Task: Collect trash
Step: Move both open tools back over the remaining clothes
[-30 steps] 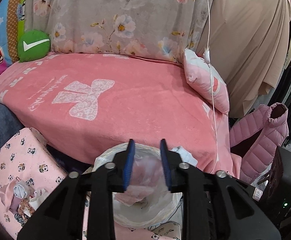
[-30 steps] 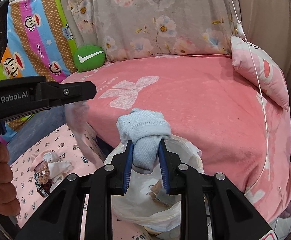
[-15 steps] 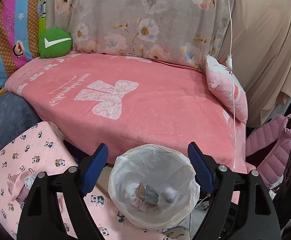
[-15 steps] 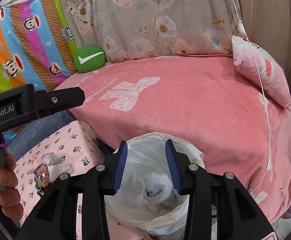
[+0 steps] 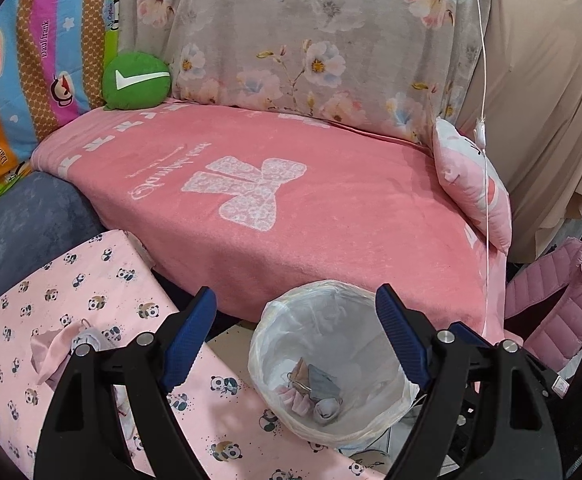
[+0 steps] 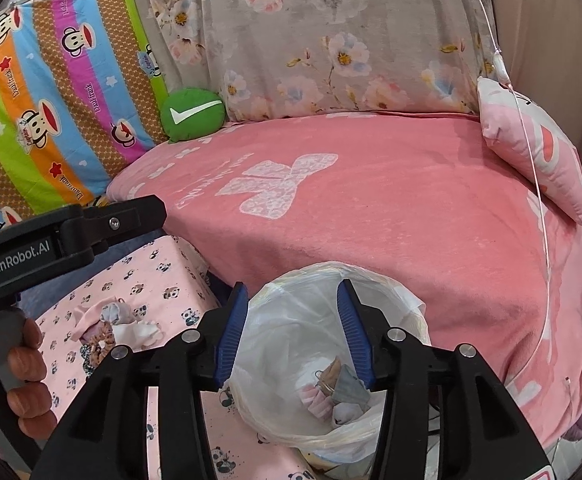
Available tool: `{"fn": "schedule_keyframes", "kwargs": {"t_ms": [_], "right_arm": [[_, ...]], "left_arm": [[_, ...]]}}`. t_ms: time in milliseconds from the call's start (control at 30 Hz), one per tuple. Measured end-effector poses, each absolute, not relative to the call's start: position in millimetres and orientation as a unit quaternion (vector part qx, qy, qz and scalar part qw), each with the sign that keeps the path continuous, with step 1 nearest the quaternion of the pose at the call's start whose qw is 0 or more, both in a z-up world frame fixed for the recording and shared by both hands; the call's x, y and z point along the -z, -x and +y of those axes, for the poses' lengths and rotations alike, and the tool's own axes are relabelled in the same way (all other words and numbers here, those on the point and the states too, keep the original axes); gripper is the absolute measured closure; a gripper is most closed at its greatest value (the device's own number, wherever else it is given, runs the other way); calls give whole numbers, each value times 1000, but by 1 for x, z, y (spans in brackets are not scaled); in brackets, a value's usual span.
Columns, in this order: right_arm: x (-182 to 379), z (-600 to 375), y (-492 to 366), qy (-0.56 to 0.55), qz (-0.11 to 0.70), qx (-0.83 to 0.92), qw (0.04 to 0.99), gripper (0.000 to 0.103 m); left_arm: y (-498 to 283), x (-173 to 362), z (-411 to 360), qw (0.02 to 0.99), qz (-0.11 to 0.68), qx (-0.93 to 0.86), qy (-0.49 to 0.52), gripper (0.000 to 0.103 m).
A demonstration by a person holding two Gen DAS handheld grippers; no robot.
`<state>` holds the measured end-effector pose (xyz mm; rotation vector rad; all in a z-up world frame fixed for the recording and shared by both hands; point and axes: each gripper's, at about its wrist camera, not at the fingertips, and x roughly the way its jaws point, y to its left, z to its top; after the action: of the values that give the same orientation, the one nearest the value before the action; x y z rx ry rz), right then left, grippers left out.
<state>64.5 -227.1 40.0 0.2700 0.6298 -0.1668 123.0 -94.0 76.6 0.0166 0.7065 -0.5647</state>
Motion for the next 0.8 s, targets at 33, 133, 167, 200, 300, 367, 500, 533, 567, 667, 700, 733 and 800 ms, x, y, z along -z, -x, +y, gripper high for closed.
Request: {"fn": "schedule_keyframes", "kwargs": {"t_ms": [33, 133, 167, 200, 300, 367, 500, 533, 567, 667, 700, 733, 800], "right_arm": [[-40, -223, -64, -131, 309, 78, 939, 55], [-41, -216, -64, -130, 310, 71, 939, 54], [-41, -213, -65, -129, 311, 67, 939, 54], [-40, -209, -65, -128, 311, 64, 939, 54], [-40, -201, -67, -126, 313, 55, 940, 54], [-40, -192, -68, -122, 316, 48, 940, 54], [-39, -176, -71, -115, 320, 36, 940, 54], [-38, -172, -71, -113, 321, 33, 940, 54], [-38, -167, -72, -111, 322, 30, 940, 54], [-39, -153, -74, -105, 324, 21, 940, 54], [-39, -150, -75, -103, 324, 19, 940, 54], [-39, -146, -75, -101, 325, 16, 940, 54], [-38, -137, -77, -97, 327, 11, 940, 54]], "left_arm": [[-122, -75, -91, 900, 342, 269, -8, 25], [-120, -67, -80, 903, 346, 255, -9, 25], [-119, -65, -76, 903, 349, 250, -9, 25], [-118, -62, -72, 903, 351, 246, -7, 25], [-117, -55, -59, 905, 357, 231, -7, 25], [-116, -50, -49, 906, 361, 222, -5, 25], [-116, -41, -31, 907, 371, 201, -1, 25], [-116, -39, -27, 907, 372, 197, -1, 25], [-115, -37, -22, 907, 374, 191, 0, 25], [-116, -32, -9, 909, 378, 177, 1, 25], [-116, -31, -4, 909, 379, 172, 3, 25], [-116, -29, 1, 910, 379, 168, 4, 25], [-115, -27, 9, 911, 380, 159, 6, 25]]}}
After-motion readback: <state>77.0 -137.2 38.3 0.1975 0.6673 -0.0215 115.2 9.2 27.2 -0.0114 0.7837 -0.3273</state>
